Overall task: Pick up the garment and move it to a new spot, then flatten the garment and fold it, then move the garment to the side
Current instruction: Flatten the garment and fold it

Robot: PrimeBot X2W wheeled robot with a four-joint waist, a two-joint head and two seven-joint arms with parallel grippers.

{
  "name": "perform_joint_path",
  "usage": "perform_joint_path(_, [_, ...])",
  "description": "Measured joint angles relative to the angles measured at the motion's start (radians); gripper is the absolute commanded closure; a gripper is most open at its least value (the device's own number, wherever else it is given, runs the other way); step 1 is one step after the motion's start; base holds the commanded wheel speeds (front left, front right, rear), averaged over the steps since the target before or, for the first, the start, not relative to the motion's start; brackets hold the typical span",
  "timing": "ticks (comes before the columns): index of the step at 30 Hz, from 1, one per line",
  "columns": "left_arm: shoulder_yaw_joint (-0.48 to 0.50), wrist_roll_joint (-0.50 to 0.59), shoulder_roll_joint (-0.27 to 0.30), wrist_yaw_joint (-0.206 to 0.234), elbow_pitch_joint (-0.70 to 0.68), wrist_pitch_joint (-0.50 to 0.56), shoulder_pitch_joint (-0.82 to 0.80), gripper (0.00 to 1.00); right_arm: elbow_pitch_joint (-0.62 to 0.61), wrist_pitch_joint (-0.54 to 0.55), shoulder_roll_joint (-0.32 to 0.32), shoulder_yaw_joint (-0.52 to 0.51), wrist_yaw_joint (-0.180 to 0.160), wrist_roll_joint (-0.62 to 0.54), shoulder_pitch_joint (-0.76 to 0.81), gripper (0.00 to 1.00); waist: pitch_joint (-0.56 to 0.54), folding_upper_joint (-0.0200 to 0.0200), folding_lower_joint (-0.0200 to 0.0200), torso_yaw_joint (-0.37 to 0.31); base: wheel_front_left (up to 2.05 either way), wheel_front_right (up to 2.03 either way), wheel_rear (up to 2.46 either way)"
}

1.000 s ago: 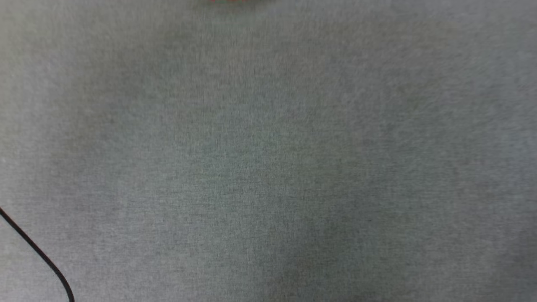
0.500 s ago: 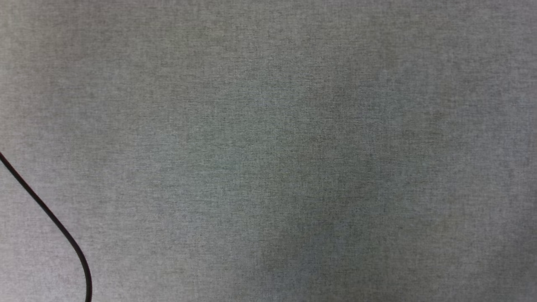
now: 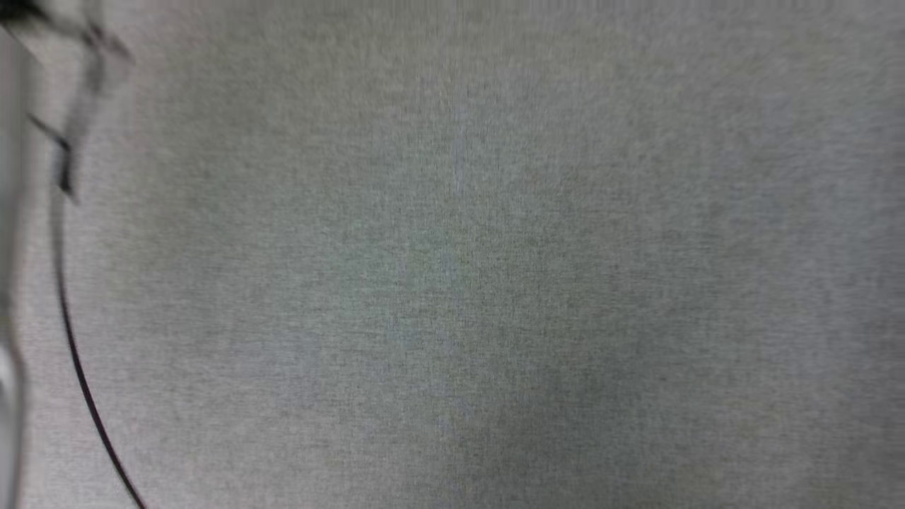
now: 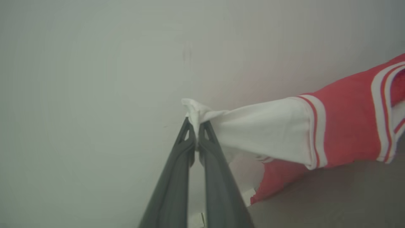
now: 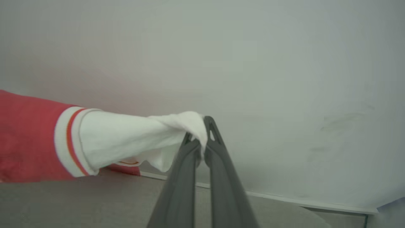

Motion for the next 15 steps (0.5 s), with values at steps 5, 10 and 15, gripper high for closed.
perform_joint_path(5, [-0.033,-0.017,-0.013,0.013,-0.01,-0.018,0.22,1.0,0.0,0.008,-0.007,0.033,0.0,0.052,0.208,1.0,-0.082,0.0,-0.0001,-0.003,0.0,0.0,0.0])
perform_joint_path(10, [-0.058,-0.041,-0.016,0.036,-0.048,-0.019,0.423,1.0,-0.042,0.038,-0.02,0.051,0.0,0.122,0.429,1.0,-0.174,0.0,-0.0003,-0.006,0.0,0.0,0.0])
perform_joint_path(15, [-0.081,-0.061,0.004,0.051,-0.09,0.013,0.604,1.0,-0.104,0.112,-0.035,0.058,0.0,0.187,0.63,1.0,-0.263,0.0,-0.0004,-0.01,0.0,0.0,0.0])
